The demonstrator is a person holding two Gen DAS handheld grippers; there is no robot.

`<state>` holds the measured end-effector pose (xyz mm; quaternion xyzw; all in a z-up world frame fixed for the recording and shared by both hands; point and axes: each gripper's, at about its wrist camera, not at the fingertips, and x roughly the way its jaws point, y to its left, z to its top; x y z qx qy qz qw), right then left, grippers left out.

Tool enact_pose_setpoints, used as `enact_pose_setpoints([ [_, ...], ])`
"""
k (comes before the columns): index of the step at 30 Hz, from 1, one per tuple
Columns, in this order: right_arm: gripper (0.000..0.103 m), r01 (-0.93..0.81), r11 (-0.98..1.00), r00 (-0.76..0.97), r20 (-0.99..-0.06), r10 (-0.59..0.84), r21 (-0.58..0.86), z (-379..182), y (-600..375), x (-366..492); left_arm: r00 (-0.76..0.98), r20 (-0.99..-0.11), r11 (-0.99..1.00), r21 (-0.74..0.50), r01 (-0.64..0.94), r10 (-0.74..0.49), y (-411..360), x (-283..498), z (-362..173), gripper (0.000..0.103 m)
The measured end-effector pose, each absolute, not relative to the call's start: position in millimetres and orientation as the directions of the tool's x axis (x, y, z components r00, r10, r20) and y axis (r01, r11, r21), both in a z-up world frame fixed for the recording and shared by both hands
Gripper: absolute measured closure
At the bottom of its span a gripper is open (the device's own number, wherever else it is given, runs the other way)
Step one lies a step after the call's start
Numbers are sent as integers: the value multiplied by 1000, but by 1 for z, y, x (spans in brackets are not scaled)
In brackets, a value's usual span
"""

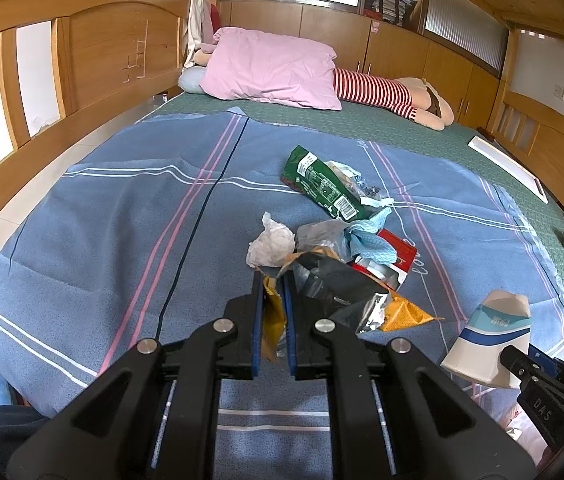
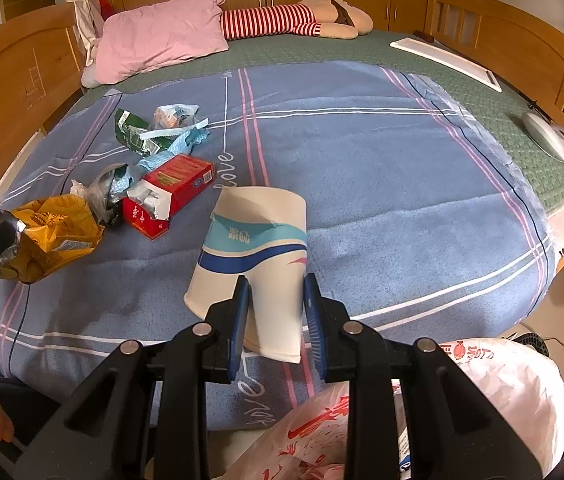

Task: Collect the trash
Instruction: 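Hold the chip bag and paper cup above the bed, then carry the paper cup and chip bag over the bin and open both tools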

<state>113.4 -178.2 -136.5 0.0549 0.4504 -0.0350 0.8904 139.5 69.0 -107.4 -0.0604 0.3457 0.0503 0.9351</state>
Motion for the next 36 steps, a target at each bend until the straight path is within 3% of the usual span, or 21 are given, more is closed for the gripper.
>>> enact_pose_setpoints([
  [8,74,95,992,634,-773,7,87,-106,-198,100,760,-649,987,-102,-120,25,68,138,-107,93],
  [13,74,63,997,629,-778,-8,41,-83,-228,56,756,-649,986,-167,-28,-89,60,140,-108,93],
  [17,73,36,999,528,-849,-25,-8,-94,-257,13,743,-639,973,-221,72,-201,49,140,-107,93],
  [21,65,33,999,411,-912,-4,10,-120,-276,-11,711,-623,942,-273,194,-327,32,137,-107,93],
  [22,53,53,998,412,-911,1,25,-122,-282,-14,700,-620,933,-284,222,-355,27,136,-108,93],
  [23,46,97,994,427,-904,4,51,-120,-291,-16,683,-615,917,-303,259,-395,23,135,-108,93],
  [28,44,310,915,572,-819,38,259,-90,-337,-15,500,-570,752,-406,519,-652,-21,115,-110,93],
  [34,44,432,849,616,-787,-31,305,-76,-364,-10,211,-560,489,-408,771,-801,-95,62,-120,91],
  [35,44,437,846,613,-790,-30,307,-77,-363,-8,168,-563,441,-394,806,-809,-106,52,-120,90],
  [36,44,440,845,609,-793,-32,304,-77,-363,-6,153,-571,423,-377,824,-807,-111,46,-121,82],
])
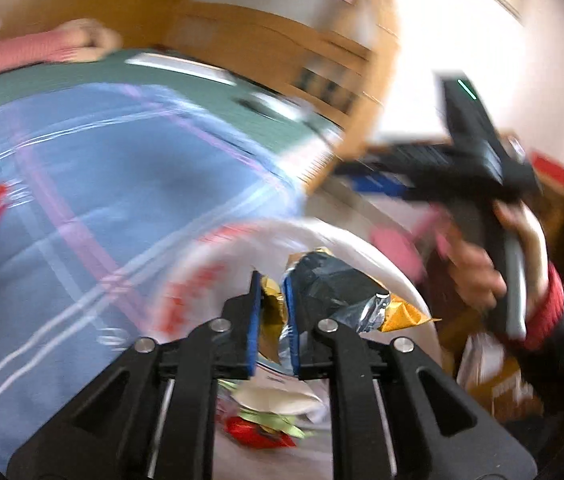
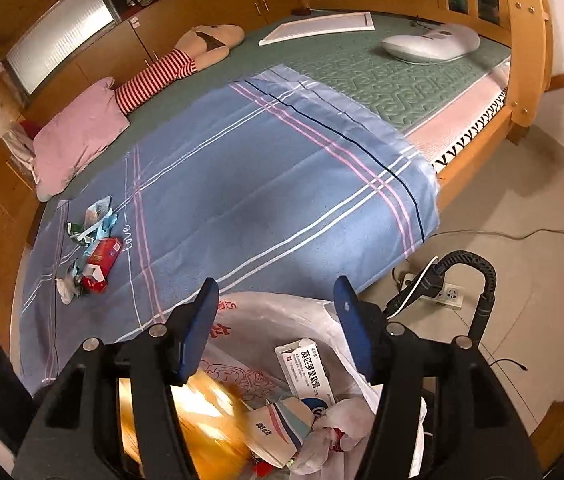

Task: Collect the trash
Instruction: 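Carry the paper cup and chip bag over the bin and open both tools, then move both tools back over the remaining trash on the bed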

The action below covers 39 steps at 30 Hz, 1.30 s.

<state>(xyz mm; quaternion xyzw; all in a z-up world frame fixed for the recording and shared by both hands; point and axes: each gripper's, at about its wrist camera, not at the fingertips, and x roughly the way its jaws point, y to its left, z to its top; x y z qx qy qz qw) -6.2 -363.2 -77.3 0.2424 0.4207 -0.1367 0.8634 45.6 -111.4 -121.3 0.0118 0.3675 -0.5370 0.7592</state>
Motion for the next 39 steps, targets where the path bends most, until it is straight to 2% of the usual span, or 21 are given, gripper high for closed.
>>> enact_pose_setpoints([
  [1,44,442,847,602,-797,-36,296,-78,-362,-5,150,-585,413,-347,842,-797,-117,39,-123,76],
  [3,44,446,846,598,-800,-40,291,-80,-362,-4,179,-610,436,-304,847,-772,-122,35,-125,45],
  [5,44,445,845,597,-802,-34,296,-80,-359,-2,234,-611,493,-296,818,-756,-117,40,-125,38],
  [9,44,436,850,595,-803,-25,297,-86,-354,4,351,-586,630,-381,676,-731,-90,71,-123,36],
  [11,44,426,857,594,-804,-22,291,-87,-348,8,425,-596,704,-378,601,-682,-77,83,-124,36],
  [16,44,388,881,590,-807,-11,272,-89,-331,21,568,-643,837,-231,496,-514,-74,90,-126,38],
  [21,44,359,894,588,-808,7,269,-92,-317,29,645,-636,878,-112,466,-423,-78,91,-121,38],
  [26,44,352,896,577,-816,19,270,-99,-309,34,696,-626,911,-62,407,-353,-62,89,-116,38],
  [30,44,345,899,573,-819,25,269,-102,-302,40,769,-615,973,12,230,-174,-40,97,-114,38],
  [37,44,303,915,567,-822,53,267,-109,-281,56,778,-628,998,37,57,-21,-13,110,-113,38],
  [39,44,291,918,567,-821,62,271,-109,-276,59,774,-633,1000,-21,14,-24,5,114,-110,38],
])
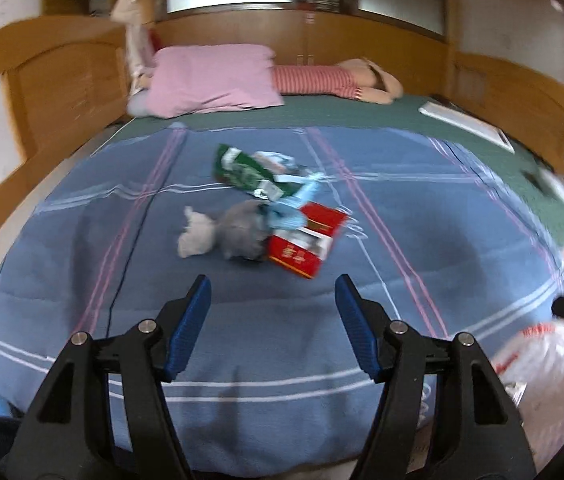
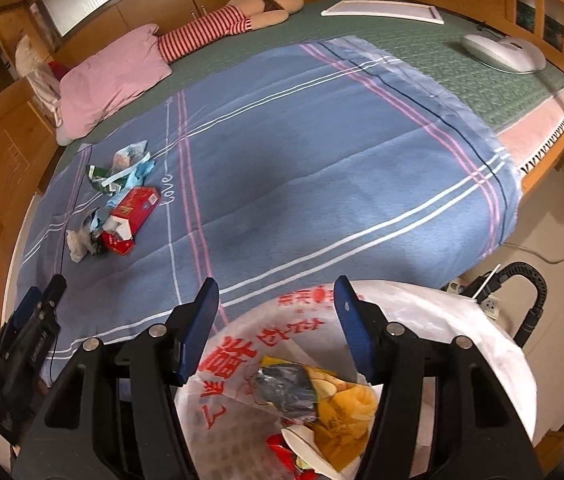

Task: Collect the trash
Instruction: 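Move both tools back over the remaining trash on the bed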

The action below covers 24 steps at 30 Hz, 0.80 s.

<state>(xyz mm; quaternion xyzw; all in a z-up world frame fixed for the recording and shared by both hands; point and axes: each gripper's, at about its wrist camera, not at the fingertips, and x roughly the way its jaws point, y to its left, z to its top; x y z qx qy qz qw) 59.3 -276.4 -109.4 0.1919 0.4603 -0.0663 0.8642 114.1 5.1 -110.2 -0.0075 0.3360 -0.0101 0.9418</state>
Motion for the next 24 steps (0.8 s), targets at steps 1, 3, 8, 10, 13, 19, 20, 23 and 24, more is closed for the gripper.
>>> enact_pose_setpoints([
  [1,44,286,918,572,-818,66,274,-108,-276,60,774,-632,998,-70,-1,-43,14,115,-108,38],
  [3,44,285,918,581,-812,65,277,-106,-278,60,773,-627,979,-201,-39,-98,40,117,-104,38],
  [8,44,309,899,598,-799,69,309,-104,-292,58,769,-638,949,-263,-172,-37,87,146,-93,38],
  [10,44,313,897,598,-798,69,312,-104,-296,57,752,-658,923,-307,-234,-28,110,166,-93,38],
  [13,44,317,895,593,-802,70,312,-105,-300,62,725,-686,884,-372,-282,-58,132,193,-101,38],
  [19,44,277,909,590,-802,95,311,-102,-287,78,666,-738,907,-347,-239,-107,117,253,-125,33],
  [20,44,266,915,587,-804,97,305,-103,-283,80,648,-751,912,-343,-224,-124,113,260,-130,32],
  [23,44,246,922,575,-811,110,299,-105,-274,84,591,-804,935,-255,-247,-63,109,282,-146,32],
  [24,44,241,923,571,-812,116,301,-107,-271,84,572,-820,937,-223,-270,-30,111,286,-152,32],
])
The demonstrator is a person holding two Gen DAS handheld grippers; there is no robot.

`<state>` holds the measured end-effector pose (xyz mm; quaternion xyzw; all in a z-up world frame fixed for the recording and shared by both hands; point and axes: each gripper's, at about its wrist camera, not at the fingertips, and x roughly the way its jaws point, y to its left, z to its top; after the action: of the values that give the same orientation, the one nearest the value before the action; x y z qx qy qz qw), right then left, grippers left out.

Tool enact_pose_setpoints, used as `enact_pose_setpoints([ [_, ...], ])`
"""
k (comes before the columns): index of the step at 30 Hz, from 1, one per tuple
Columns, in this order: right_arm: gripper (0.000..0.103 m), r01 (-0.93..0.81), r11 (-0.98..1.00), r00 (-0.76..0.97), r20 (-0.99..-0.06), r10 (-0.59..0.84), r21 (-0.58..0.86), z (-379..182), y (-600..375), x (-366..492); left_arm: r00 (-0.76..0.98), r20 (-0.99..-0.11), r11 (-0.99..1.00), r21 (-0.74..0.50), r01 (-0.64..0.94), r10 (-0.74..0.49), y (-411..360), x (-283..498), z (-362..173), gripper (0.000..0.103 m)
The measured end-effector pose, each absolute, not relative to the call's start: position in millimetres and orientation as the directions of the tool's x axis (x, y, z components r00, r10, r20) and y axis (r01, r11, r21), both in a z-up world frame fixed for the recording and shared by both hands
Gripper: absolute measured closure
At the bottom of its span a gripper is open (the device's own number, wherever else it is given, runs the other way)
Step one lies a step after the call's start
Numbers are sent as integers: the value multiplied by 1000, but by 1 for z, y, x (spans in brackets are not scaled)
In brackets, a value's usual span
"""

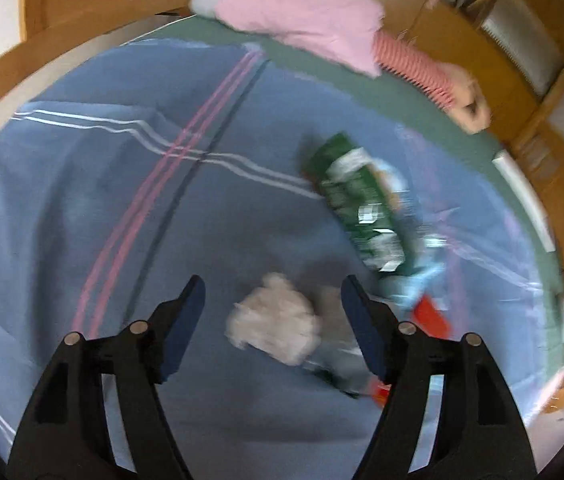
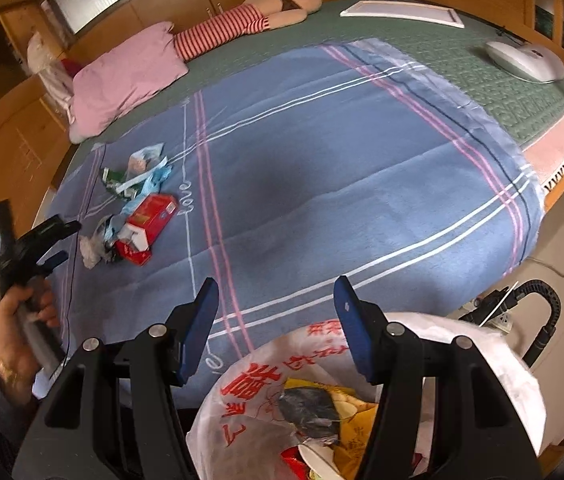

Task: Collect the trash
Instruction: 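Move both tools back over the remaining trash on the bed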

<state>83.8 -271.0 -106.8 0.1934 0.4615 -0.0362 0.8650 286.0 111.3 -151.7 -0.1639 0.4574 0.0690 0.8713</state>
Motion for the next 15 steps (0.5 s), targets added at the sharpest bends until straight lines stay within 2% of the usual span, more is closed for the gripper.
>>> enact_pose_setpoints([
  [1,44,236,924,568,-814,120,301,-108,-269,84,550,-835,933,-214,-290,-20,115,288,-158,34],
  [3,44,228,929,558,-821,119,290,-113,-264,85,506,-861,920,-238,-311,-51,124,288,-170,46],
  [5,44,227,929,547,-827,127,293,-118,-260,85,488,-865,894,-308,-324,-121,132,282,-176,79],
  [6,44,226,928,545,-828,131,296,-119,-259,85,495,-859,887,-324,-328,-130,134,278,-174,92],
  [9,44,213,936,533,-836,130,281,-122,-251,87,539,-837,893,-308,-328,-90,137,256,-158,100],
  [15,44,174,941,531,-832,158,289,-116,-226,106,674,-739,902,-274,-334,26,131,198,-121,101],
])
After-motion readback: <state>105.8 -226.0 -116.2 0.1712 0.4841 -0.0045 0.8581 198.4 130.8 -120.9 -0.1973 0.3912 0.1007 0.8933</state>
